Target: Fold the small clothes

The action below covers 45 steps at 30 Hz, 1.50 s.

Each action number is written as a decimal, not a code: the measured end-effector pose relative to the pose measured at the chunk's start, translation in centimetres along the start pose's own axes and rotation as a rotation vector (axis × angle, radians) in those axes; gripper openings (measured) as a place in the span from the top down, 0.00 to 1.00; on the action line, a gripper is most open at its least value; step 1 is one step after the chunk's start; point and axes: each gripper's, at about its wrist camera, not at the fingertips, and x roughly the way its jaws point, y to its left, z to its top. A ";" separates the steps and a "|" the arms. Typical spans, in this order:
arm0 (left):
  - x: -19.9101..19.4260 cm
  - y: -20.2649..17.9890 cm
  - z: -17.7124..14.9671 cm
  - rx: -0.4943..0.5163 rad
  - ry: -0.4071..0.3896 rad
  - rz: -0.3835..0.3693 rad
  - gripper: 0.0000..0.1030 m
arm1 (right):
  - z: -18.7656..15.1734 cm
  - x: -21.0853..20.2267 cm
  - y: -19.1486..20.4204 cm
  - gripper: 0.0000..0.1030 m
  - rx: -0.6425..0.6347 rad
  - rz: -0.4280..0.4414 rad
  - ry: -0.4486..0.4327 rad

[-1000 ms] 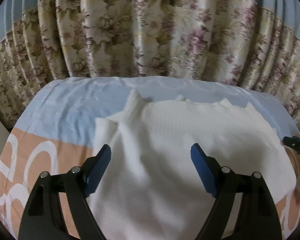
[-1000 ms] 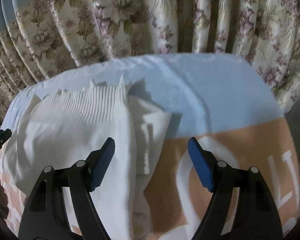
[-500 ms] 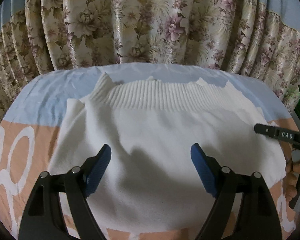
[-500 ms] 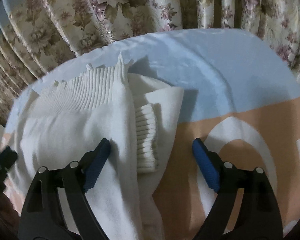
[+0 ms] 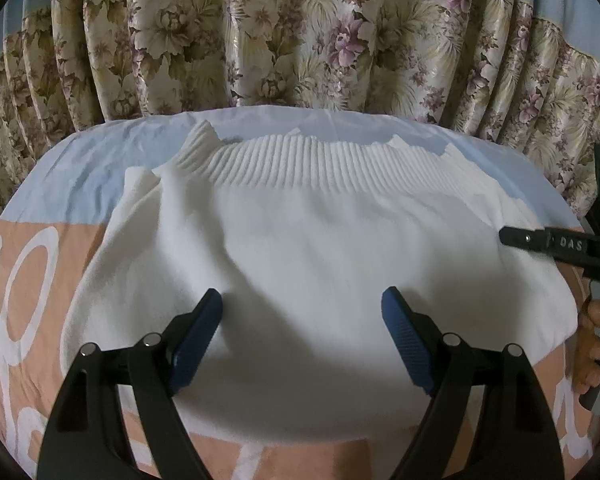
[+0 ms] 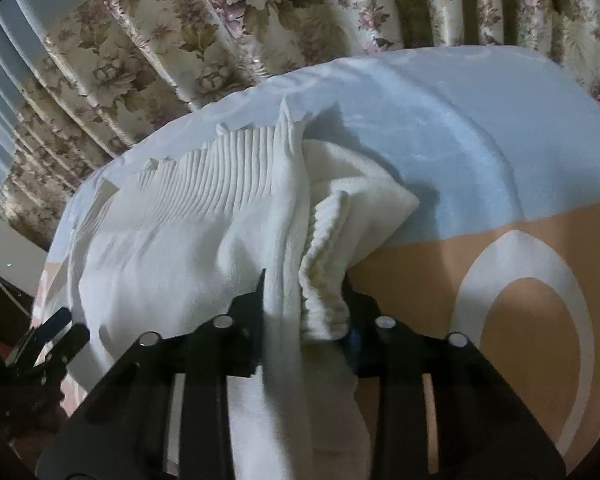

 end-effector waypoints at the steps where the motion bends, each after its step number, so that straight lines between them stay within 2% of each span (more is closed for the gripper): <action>1: -0.1 -0.1 -0.2 0.001 -0.001 0.000 0.20 | 0.0 -0.1 0.4 0.75 -0.017 -0.021 -0.009; 8: -1.0 -2.0 -1.7 0.024 -0.006 0.001 0.20 | -0.6 -0.3 2.8 0.77 -0.113 -0.171 -0.058; 11: -0.9 -2.7 -2.1 0.021 0.008 -0.010 0.20 | -0.7 -0.3 3.3 0.77 -0.142 -0.207 -0.063; 21: -0.1 -2.9 -2.1 0.005 0.023 -0.001 0.20 | -0.8 -0.6 3.2 0.77 -0.142 -0.212 -0.068; 35: 1.0 -0.9 0.3 -0.039 0.006 0.038 0.20 | -1.0 -1.1 3.4 0.77 -0.142 -0.214 -0.073; 45: 1.7 -1.7 1.0 -0.016 0.016 0.018 0.20 | -1.4 -1.7 3.6 0.77 -0.125 -0.213 -0.083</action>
